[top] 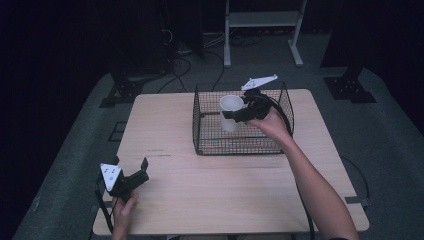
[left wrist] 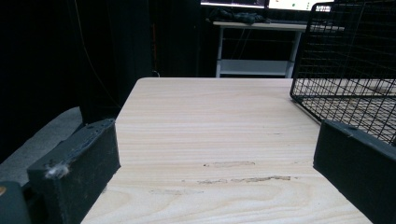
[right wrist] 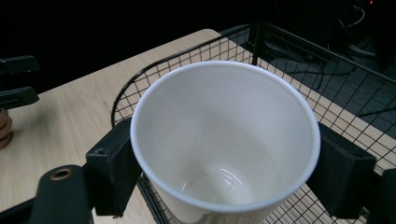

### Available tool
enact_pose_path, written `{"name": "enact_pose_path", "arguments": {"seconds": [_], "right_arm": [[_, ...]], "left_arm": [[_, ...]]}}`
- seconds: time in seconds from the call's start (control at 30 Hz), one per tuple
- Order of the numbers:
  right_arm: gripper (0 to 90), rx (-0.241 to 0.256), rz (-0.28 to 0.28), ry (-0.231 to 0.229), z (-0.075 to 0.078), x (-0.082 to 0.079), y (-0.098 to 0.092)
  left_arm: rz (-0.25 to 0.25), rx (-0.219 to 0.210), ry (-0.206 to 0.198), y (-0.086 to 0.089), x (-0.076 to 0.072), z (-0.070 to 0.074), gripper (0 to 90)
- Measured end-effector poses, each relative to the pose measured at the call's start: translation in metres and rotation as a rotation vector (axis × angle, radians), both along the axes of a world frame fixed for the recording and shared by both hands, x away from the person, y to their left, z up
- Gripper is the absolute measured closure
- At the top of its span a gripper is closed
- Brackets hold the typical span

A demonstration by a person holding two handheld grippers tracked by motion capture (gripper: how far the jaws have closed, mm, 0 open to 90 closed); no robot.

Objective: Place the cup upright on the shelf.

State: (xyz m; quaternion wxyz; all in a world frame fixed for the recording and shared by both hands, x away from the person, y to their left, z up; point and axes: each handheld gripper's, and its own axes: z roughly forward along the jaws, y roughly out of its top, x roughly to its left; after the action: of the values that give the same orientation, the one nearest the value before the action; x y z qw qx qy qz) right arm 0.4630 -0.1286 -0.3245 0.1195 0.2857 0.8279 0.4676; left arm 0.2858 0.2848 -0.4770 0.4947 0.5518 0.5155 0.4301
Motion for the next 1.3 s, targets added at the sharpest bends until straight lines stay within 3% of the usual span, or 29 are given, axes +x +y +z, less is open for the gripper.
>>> {"name": "enact_pose_path", "arguments": {"seconds": [0.23,0.43,0.73,0.87,1.0,1.3], "right_arm": [[19.6,-0.026,-0.012,-0.001,-0.003,0.017,0.007],[19.6,-0.050,-0.021,0.036,-0.013,0.034,0.017],[19.5,-0.046,-0.051,0.092,-0.032,0.051,0.019],[19.5,-0.044,-0.060,0.113,-0.038,0.056,0.017],[19.5,-0.084,-0.075,0.127,-0.047,0.060,0.017],[19.4,-0.121,-0.073,0.147,-0.061,0.065,0.021]], "left_arm": [[-0.001,0.001,-0.001,0.000,0.000,0.000,0.0],[0.000,-0.001,-0.001,0.000,0.000,0.000,0.0],[-0.001,-0.001,-0.003,0.000,0.000,0.000,0.0],[0.000,-0.002,-0.002,0.000,0.000,0.000,0.0],[-0.001,-0.004,-0.001,0.000,0.000,0.000,0.0],[-0.001,-0.005,0.000,0.001,0.000,0.000,0.0]]}}
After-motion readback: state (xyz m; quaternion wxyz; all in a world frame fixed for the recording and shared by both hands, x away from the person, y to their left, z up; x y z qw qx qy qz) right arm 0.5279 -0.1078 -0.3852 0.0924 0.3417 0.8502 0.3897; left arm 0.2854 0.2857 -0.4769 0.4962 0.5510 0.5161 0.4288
